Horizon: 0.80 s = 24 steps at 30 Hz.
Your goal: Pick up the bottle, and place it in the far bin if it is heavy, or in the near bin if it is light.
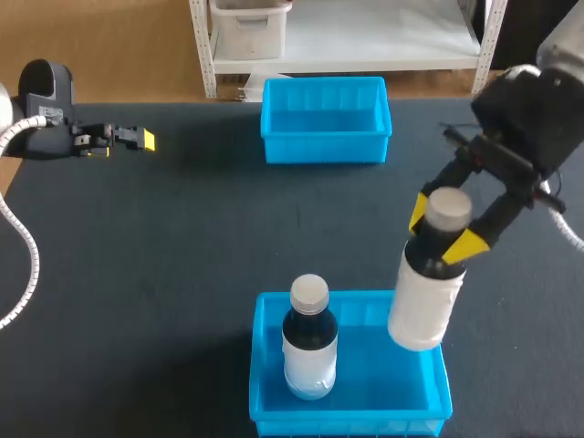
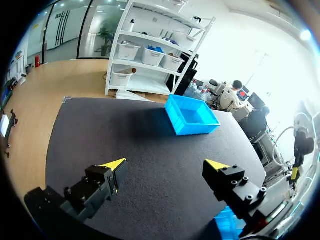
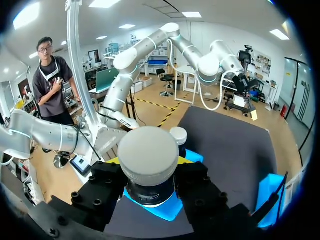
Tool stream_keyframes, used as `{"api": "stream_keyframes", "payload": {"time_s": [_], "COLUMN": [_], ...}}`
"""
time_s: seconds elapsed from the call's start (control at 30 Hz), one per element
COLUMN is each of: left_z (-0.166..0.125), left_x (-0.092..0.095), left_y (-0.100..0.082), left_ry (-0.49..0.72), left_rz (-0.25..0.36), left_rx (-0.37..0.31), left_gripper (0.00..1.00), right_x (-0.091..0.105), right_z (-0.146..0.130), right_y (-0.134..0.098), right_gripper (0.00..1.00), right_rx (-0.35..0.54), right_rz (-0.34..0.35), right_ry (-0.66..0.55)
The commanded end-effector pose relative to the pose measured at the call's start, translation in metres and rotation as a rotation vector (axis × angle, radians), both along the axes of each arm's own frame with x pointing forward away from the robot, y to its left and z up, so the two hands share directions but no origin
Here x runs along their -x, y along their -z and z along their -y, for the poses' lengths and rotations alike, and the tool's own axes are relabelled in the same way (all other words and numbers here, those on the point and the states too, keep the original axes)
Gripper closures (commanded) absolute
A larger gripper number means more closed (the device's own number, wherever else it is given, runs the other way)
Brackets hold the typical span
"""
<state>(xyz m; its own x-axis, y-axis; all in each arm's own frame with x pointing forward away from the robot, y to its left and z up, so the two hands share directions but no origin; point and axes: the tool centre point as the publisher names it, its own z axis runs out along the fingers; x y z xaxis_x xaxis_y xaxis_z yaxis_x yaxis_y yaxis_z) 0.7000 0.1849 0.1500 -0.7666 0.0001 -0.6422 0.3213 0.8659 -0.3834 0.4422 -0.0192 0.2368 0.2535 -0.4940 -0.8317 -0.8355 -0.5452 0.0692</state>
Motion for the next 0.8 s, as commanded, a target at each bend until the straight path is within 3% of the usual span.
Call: {"api": "stream_keyframes", "payload": {"time_s": [0.03,0.57,0.8], "left_z": [0.0,0.0,0.0], "left_x": [0.0,0.0,0.0], "left_y": [0.0,0.0,0.0], "left_ry": [0.0,0.0,0.0], "left_rz": [0.0,0.0,0.0], "left_rx": [0.0,0.0,0.0], "left_gripper": [0.0,0.0,0.0], "right_x": [0.009,0.008,0.011], "right_z": [-0.006,-0.024,-0.032], "right_y": [0.011,0.054,0.068], "right_gripper": [1.0,1.0,1.0], "right_rx": [-0.008,0.01,0.019], "right_rz": [0.01,0.027,0.08], "right_ry": [-0.002,-0.05,-0.063]}}
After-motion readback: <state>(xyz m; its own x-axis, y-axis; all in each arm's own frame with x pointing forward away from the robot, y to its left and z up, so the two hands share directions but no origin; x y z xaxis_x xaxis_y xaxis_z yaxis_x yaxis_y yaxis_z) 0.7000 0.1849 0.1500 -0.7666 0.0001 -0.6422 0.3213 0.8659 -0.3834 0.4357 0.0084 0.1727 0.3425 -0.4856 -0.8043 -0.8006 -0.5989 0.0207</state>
